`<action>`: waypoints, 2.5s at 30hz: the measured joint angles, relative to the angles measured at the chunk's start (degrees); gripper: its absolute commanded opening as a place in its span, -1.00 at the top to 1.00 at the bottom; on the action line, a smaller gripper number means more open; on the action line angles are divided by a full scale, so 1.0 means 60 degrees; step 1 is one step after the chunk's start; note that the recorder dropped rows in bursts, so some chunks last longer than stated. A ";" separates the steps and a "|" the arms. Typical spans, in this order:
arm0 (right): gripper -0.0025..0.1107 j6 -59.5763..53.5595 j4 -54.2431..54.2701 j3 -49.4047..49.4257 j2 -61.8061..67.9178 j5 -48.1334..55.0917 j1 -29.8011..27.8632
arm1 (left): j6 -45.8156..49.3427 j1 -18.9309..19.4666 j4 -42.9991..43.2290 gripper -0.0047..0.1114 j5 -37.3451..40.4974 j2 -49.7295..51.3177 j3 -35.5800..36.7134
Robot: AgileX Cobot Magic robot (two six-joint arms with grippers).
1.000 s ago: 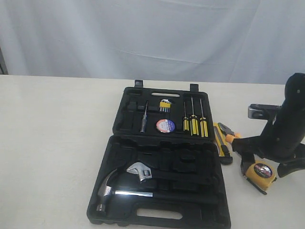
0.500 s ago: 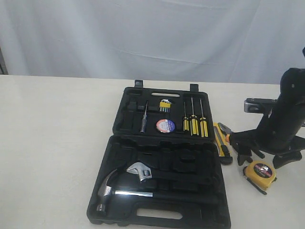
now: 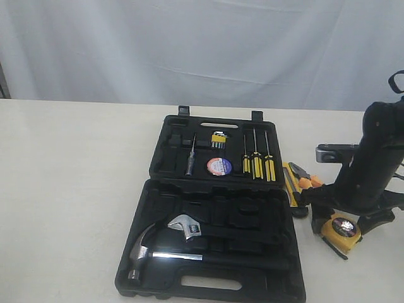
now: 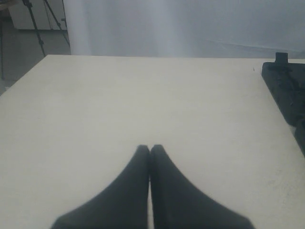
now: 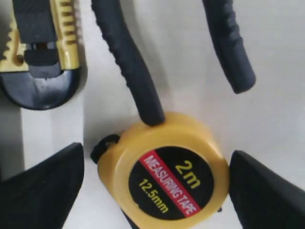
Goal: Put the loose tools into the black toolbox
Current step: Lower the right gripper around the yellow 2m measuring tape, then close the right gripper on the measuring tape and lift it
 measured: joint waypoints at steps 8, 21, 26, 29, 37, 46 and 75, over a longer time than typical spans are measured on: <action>-0.41 -0.0408 0.0019 0.0000 0.0064 0.0135 0.0000 | 0.0000 0.0000 0.0000 0.92 0.0000 0.0000 0.0000; -0.33 -0.0445 -0.0474 0.0000 0.0082 0.0204 0.0000 | 0.0000 0.0000 0.0000 0.92 0.0000 0.0000 0.0000; -0.33 -0.0558 -0.0686 0.0000 0.0082 0.0376 0.0000 | 0.0000 0.0000 0.0000 0.92 0.0000 0.0000 0.0000; -0.33 -0.0740 -0.0724 0.0000 0.0082 0.0444 0.0000 | 0.0000 0.0000 0.0000 0.92 0.0000 0.0000 0.0000; -0.33 -0.1008 -0.0745 0.0000 0.0082 0.0836 0.0000 | 0.0000 0.0000 0.0000 0.92 0.0000 0.0000 0.0000; -0.33 -0.2354 -0.0464 0.0000 0.0082 0.1156 0.0000 | 0.0000 0.0000 0.0000 0.92 0.0000 0.0000 0.0000; -0.33 -0.4956 -0.0278 -0.1641 0.0854 0.2582 0.0000 | 0.0000 0.0000 0.0000 0.92 0.0000 0.0000 0.0000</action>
